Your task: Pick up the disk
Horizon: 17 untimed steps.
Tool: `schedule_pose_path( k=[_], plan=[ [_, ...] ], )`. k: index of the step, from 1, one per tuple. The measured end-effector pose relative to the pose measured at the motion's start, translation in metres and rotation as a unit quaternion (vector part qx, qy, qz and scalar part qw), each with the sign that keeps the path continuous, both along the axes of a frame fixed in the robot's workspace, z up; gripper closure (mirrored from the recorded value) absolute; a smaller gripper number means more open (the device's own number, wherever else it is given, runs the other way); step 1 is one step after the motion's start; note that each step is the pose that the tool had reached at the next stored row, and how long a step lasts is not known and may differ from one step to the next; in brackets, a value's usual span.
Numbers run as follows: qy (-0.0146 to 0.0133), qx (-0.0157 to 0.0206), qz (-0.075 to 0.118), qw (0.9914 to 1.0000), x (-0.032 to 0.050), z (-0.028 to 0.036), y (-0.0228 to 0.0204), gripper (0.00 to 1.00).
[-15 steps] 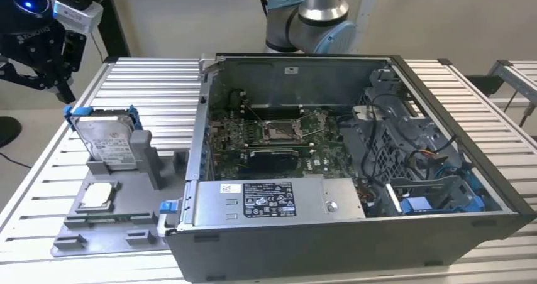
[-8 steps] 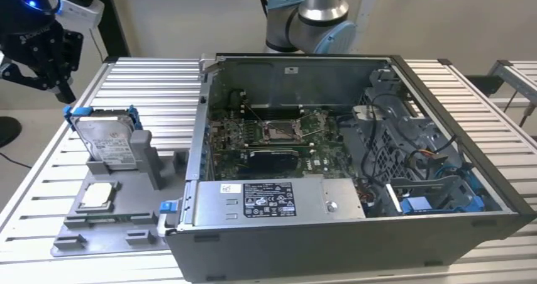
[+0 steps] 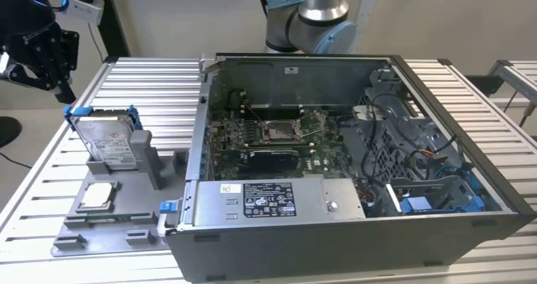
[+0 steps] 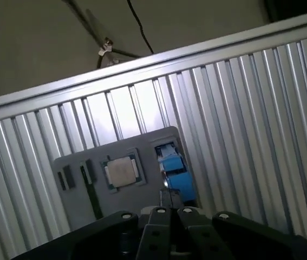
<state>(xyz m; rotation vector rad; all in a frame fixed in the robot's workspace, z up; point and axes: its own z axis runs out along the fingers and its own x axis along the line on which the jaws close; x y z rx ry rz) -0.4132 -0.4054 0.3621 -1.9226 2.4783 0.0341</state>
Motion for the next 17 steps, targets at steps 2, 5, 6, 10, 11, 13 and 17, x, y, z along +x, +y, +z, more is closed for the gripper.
schedule_pose_path(
  k=[2, 5, 6, 10, 11, 13, 17],
  plan=[
    [-0.0004, 0.0000, 0.019, 0.99982, 0.0000, -0.0001, 0.0000, 1.00],
    [-0.0011, 0.0000, 0.046, 0.99894, 0.0000, -0.0003, 0.0000, 1.00],
    [-0.0014, 0.0000, 0.055, 0.99848, 0.0000, -0.0003, 0.0000, 1.00],
    [-0.0022, 0.0002, 0.091, 0.99581, 0.0000, -0.0006, 0.0000, 1.00],
    [-0.0025, 0.0004, 0.100, 0.99495, 0.0000, -0.0007, 0.0000, 1.00],
    [-0.0031, 0.0006, 0.118, 0.99298, 0.0000, -0.0010, 0.0000, 1.00],
    [-0.0039, 0.0006, 0.149, 0.98890, 0.0000, -0.0017, 0.0002, 1.00]
  ],
)
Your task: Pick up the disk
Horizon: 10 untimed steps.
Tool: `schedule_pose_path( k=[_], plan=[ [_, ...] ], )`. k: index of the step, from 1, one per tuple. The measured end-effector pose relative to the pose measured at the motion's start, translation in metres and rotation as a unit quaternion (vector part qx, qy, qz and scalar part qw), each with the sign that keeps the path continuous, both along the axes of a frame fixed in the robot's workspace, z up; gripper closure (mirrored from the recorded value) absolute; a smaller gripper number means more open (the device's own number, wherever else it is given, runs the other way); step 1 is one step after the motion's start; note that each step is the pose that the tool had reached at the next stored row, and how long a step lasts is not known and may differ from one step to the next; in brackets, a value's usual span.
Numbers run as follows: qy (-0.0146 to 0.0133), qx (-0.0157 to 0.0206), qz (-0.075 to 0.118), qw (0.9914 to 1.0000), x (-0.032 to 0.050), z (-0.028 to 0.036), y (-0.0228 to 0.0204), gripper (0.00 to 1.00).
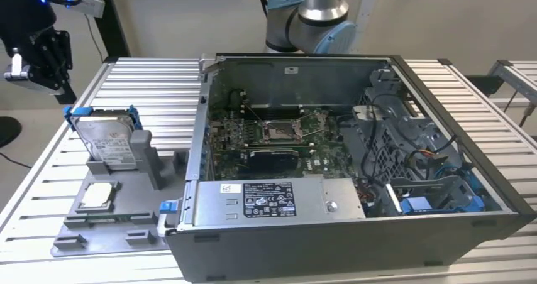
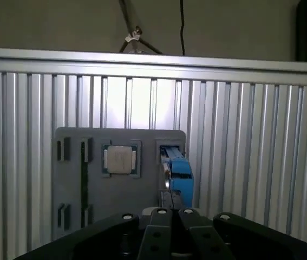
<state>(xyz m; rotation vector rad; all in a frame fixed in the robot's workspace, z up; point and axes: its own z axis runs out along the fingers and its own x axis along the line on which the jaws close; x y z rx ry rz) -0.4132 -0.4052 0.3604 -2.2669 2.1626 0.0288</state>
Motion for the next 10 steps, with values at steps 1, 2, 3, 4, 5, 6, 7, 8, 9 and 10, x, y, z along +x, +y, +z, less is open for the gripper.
schedule_pose_path(
  k=[1, 2, 3, 4, 5, 6, 7, 8, 9, 10],
  plan=[
    [-0.0001, 0.0000, 0.006, 0.99998, 0.0000, -0.0001, 0.0001, 1.00],
    [-0.0002, 0.0002, 0.012, 0.99992, 0.0000, -0.0002, 0.0002, 1.00],
    [-0.0002, 0.0004, 0.017, 0.99985, 0.0000, -0.0001, 0.0003, 1.00],
    [-0.0002, 0.0008, 0.021, 0.99978, 0.0000, -0.0002, 0.0005, 1.00],
    [-0.0004, 0.0013, 0.023, 0.99973, 0.0000, -0.0003, 0.0009, 1.00],
    [-0.0005, 0.0016, 0.024, 0.99971, 0.0000, -0.0004, 0.0012, 1.00],
    [-0.0009, 0.0018, 0.024, 0.99971, 0.0000, -0.0005, 0.0015, 1.00],
    [-0.0010, 0.0021, 0.024, 0.99971, 0.0000, -0.0006, 0.0017, 1.00],
    [-0.0011, 0.0024, 0.024, 0.99971, 0.0001, -0.0007, 0.0021, 1.00],
    [-0.0011, 0.0024, 0.024, 0.99971, 0.0002, -0.0008, 0.0026, 1.00]
  ],
)
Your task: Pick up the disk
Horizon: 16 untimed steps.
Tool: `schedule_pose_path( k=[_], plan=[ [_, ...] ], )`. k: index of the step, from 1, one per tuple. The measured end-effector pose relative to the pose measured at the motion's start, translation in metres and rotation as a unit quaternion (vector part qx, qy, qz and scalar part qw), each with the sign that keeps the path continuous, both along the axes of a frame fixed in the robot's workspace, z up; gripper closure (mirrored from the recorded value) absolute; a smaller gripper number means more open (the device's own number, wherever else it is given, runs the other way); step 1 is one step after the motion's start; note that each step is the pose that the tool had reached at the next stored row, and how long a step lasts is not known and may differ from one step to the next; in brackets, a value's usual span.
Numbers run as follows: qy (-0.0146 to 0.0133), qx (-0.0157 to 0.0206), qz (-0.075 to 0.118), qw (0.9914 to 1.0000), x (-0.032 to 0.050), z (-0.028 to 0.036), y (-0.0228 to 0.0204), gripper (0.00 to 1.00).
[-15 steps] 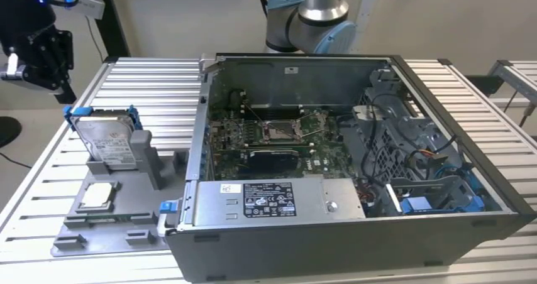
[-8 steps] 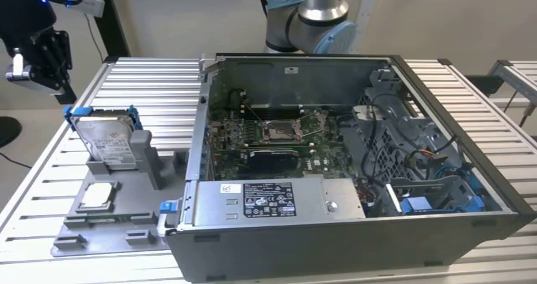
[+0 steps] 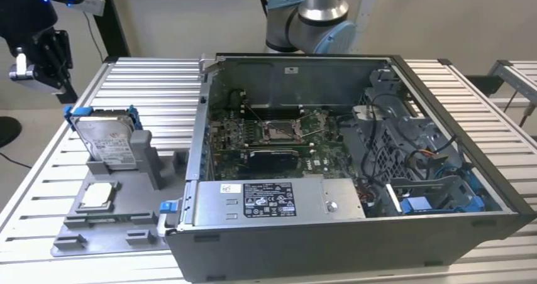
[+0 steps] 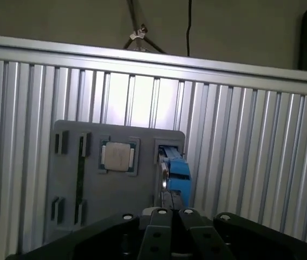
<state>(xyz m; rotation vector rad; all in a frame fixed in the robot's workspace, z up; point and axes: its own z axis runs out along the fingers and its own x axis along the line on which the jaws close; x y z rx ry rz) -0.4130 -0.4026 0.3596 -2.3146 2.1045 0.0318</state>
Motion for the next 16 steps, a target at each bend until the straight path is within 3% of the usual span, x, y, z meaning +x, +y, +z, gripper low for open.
schedule_pose_path(
  k=[7, 16],
  plan=[
    [0.0000, 0.0001, -0.009, 0.99996, 0.0011, -0.0018, 0.0050, 1.00],
    [-0.0003, 0.0000, -0.010, 0.99995, 0.0013, -0.0018, 0.0051, 1.00]
  ],
)
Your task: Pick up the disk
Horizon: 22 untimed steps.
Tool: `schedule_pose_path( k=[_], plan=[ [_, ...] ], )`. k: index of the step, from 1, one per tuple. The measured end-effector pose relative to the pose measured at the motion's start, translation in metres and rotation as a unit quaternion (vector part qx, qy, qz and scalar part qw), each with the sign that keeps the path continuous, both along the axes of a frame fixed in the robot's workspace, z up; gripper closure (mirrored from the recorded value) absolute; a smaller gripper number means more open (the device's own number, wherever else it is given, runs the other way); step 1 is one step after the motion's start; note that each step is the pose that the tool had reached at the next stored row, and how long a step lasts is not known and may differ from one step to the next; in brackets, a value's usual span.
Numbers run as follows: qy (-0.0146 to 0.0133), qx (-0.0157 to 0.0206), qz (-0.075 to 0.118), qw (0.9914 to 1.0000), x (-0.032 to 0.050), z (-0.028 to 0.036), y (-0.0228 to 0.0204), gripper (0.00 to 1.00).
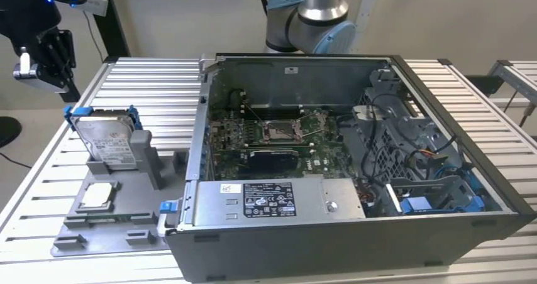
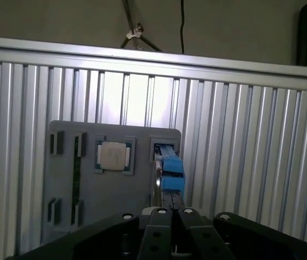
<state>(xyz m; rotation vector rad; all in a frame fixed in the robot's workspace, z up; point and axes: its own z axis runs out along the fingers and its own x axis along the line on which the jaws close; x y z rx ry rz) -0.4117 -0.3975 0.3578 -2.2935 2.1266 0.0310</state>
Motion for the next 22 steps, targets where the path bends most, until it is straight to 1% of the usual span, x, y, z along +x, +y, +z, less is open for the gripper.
schedule_pose_path(
  k=[16, 17, 22],
  plan=[
    [-0.0009, 0.0000, 0.000, 1.00000, 0.0000, 0.0000, 0.0000, 1.00],
    [-0.0009, 0.0000, 0.000, 1.00000, 0.0000, 0.0000, 0.0000, 0.00],
    [-0.0012, 0.0000, 0.000, 1.00000, 0.0000, 0.0000, 0.0000, 0.00]
  ],
)
